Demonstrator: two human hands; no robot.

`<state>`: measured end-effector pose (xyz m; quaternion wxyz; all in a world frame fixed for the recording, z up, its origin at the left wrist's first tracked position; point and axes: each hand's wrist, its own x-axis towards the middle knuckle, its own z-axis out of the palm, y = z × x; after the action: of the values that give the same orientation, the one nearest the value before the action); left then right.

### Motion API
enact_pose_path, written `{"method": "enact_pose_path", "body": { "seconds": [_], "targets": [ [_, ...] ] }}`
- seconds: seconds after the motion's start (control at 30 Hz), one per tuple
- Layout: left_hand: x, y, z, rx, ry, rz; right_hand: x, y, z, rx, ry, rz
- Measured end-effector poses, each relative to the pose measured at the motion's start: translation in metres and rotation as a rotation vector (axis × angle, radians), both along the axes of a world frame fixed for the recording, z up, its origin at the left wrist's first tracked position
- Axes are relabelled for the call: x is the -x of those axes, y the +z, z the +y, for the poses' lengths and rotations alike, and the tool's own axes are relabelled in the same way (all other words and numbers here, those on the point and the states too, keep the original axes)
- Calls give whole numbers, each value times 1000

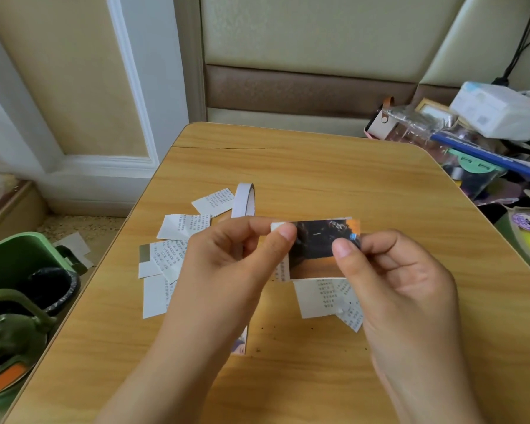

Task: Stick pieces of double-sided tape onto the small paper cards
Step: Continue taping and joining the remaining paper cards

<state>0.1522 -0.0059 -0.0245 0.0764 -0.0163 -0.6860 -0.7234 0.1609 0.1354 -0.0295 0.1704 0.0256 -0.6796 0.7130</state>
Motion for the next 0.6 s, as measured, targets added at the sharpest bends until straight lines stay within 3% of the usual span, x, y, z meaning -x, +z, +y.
{"method": "enact_pose_path", "body": {
  "seconds": [0.27,0.6],
  "targets": [
    [1,-1,2,-93,-17,5,-1,1,-2,37,9,3],
    [0,0,2,-23,-69,27,0,2,0,24,-38,0]
  ]
}}
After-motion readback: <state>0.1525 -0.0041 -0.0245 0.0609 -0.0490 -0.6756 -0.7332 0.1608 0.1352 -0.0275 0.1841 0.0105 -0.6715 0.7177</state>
